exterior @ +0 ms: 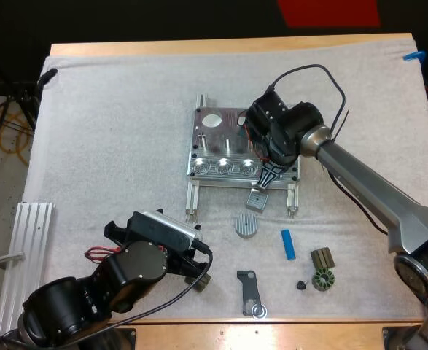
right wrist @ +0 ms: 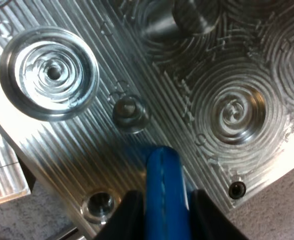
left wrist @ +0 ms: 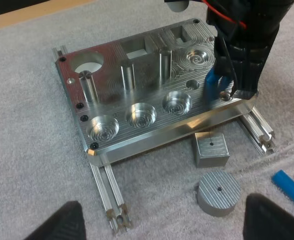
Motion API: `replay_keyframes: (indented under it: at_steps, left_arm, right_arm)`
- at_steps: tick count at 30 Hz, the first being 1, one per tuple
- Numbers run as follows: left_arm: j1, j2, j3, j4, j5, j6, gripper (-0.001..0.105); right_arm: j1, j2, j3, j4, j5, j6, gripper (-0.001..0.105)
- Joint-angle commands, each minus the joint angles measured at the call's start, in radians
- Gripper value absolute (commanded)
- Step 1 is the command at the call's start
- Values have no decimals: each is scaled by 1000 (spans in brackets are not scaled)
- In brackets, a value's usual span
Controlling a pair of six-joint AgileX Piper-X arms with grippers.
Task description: Load cells from right to left
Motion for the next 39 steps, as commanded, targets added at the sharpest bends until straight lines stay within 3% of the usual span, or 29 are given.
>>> replay_keyframes:
  at_steps: [1,6,10,32,39]
  left_arm:
    - [0,-5,-5,-1,-23,-4,65]
    - [0,-5,-5,-1,-23,-4,65]
    - [0,-5,-5,-1,-23,-4,65]
    - [0,-5,-5,-1,-23,-4,65]
    - [0,-5,-5,-1,-23,-4,65]
  right_arm:
    - [-4,18,-5,2,3,-11,17]
    - [-4,31,-1,-17,3,-11,17]
    - [-4,31,-2,-46,63,-11,17]
    - [-4,31,-2,-100,85,-30,17]
    - [-4,31,-2,-80,168,-34,17]
